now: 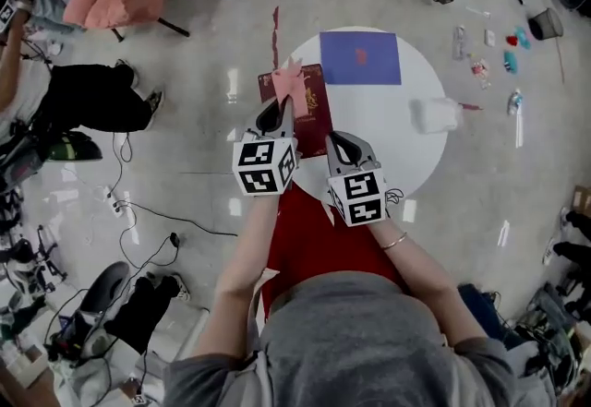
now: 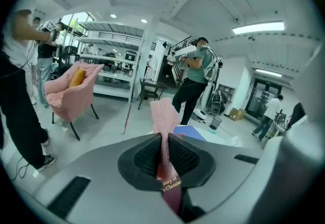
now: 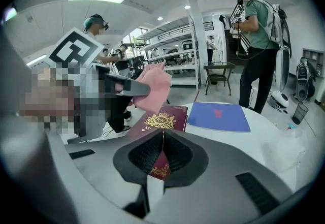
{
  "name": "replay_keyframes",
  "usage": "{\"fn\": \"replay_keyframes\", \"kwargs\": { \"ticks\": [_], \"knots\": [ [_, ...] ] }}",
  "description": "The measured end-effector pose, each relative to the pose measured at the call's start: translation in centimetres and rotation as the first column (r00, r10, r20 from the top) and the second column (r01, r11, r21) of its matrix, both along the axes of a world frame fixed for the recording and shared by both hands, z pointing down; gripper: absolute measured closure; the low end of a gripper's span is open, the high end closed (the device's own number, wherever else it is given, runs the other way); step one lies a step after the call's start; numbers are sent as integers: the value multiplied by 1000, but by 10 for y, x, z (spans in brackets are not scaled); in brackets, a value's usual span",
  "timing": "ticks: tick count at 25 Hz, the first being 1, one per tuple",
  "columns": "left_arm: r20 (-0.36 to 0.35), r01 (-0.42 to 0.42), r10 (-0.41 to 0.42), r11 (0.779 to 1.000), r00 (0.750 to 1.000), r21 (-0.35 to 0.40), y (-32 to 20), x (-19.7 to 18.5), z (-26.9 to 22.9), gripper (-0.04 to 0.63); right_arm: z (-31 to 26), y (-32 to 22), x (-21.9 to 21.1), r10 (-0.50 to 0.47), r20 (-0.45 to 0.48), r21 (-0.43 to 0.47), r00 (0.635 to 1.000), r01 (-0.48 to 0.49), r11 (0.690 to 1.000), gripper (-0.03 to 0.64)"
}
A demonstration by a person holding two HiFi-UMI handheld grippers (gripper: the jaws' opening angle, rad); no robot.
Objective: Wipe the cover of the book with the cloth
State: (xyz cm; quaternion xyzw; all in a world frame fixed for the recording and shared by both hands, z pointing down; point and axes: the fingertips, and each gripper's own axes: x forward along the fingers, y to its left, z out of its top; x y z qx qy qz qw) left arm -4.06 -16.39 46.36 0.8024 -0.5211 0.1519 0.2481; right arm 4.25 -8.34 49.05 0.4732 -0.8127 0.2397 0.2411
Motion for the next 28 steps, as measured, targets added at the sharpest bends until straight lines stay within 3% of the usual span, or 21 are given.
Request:
{"fn": "replay_keyframes", "kwargs": {
  "ticks": [5,13,21,28],
  "knots": [
    [-54,-151,147,986,988,-64,-28,29,23,561,13,-6,-6,83,-48,-49,995,-85,995,588],
    [-44,-309,306,938,951,-159,-53,63,59,561,33,-12,-11,215,-91,-111,972,-224,968,588],
    [82,-337,364,912,928,-233,-52,58,81,561,43,-14,-9,247,-130,-135,960,-264,955,588],
    [103,-281,318,921,943,-270,-57,14,92,561,49,-21,-20,205,-170,-153,964,-232,961,588]
  ]
}}
